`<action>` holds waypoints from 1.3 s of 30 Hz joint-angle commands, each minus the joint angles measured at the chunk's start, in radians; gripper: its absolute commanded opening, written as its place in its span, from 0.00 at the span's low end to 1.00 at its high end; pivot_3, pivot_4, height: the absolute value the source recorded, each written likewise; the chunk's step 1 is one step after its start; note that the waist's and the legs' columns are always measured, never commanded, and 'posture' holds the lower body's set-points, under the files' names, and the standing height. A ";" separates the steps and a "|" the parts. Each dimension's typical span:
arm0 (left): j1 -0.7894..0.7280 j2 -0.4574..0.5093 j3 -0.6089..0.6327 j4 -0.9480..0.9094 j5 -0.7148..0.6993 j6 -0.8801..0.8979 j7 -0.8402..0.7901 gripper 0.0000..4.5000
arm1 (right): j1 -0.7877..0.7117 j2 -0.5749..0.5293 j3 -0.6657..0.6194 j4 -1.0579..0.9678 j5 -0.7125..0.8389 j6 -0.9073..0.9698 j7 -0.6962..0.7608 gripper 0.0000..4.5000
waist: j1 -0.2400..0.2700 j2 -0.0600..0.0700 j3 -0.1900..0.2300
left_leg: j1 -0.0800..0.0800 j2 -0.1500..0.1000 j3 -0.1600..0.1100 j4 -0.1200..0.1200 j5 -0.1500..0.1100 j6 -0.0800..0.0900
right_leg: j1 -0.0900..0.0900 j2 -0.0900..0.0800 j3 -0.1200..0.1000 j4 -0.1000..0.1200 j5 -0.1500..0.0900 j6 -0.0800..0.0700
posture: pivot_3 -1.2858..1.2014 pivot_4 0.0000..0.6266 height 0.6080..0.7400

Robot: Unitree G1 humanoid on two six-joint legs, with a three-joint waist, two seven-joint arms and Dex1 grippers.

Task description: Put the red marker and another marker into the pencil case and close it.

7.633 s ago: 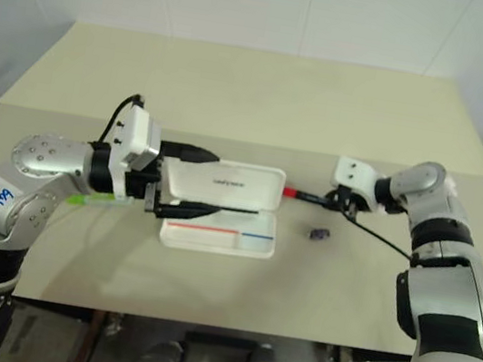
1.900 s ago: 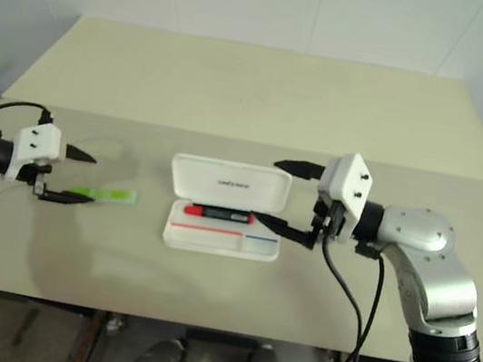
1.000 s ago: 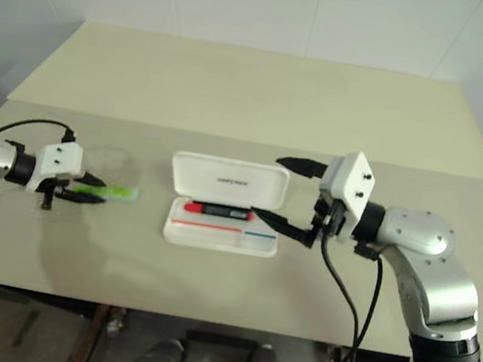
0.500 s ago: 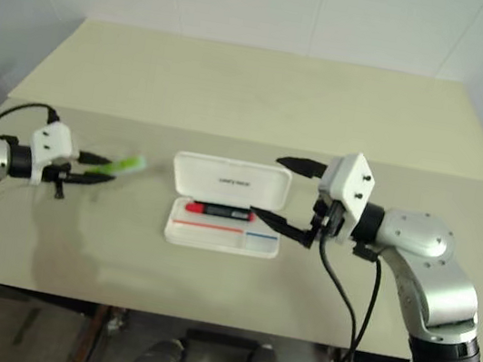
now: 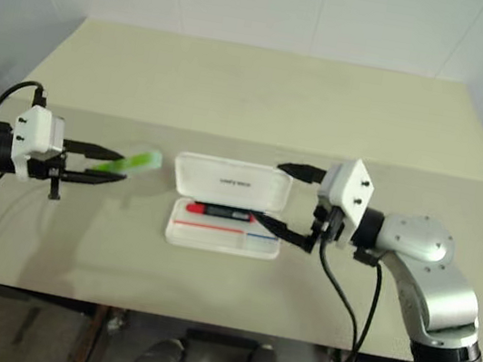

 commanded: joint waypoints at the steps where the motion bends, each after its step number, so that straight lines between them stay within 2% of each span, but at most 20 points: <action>1: -0.010 -0.008 -0.001 -0.077 -0.038 0.055 0.011 0.24 | -0.011 -0.013 -0.045 -0.027 0.005 -0.039 0.004 1.00 | 0.000 0.000 0.000 | 0.000 0.000 0.000 0.000 0.000 0.000 | 0.000 0.000 0.000 0.000 0.000 0.000 | 0.52 0.24 1.00; 12: -0.086 -0.123 -0.134 -0.226 -0.073 0.204 0.015 0.24 | 0.167 -0.140 -0.108 -0.088 -0.021 -0.071 0.064 1.00 | 0.003 -0.001 0.001 | -0.002 0.000 0.000 0.000 -0.001 0.000 | 0.001 0.000 0.000 -0.004 0.000 0.001 | 0.52 0.24 1.00; 17: -0.129 -0.183 -0.218 -0.167 -0.009 0.175 0.017 0.24 | 0.236 -0.149 -0.160 -0.124 0.012 -0.055 0.058 1.00 | 0.002 -0.001 0.001 | -0.001 0.000 0.001 0.000 -0.001 0.001 | 0.001 0.000 0.000 -0.005 0.001 0.001 | 0.52 0.24 1.00; 27: -0.246 -0.320 -0.328 -0.077 0.109 0.150 0.084 0.24 | 0.241 -0.138 -0.179 -0.167 0.021 -0.029 0.008 1.00 | 0.005 -0.003 0.002 | -0.001 -0.001 0.001 0.002 -0.001 0.001 | 0.004 0.000 0.000 -0.009 0.003 0.003 | 0.52 0.24 1.00; 34: -0.222 -0.325 -0.344 -0.139 0.095 0.214 0.073 0.24 | 0.230 -0.132 -0.170 -0.176 0.025 -0.017 -0.021 1.00 | 0.004 -0.003 0.002 | -0.001 0.000 0.001 0.002 -0.001 0.001 | 0.003 0.000 0.000 -0.009 0.003 0.003 | 0.52 0.24 1.00; 39: -0.166 -0.276 -0.327 -0.196 0.092 0.267 0.068 0.24 | 0.226 -0.122 -0.160 -0.173 0.017 -0.020 -0.036 1.00 | 0.001 -0.003 0.002 | -0.001 0.000 0.001 0.002 -0.001 0.001 | 0.004 0.000 0.000 -0.009 0.003 0.003 | 0.52 0.24 1.00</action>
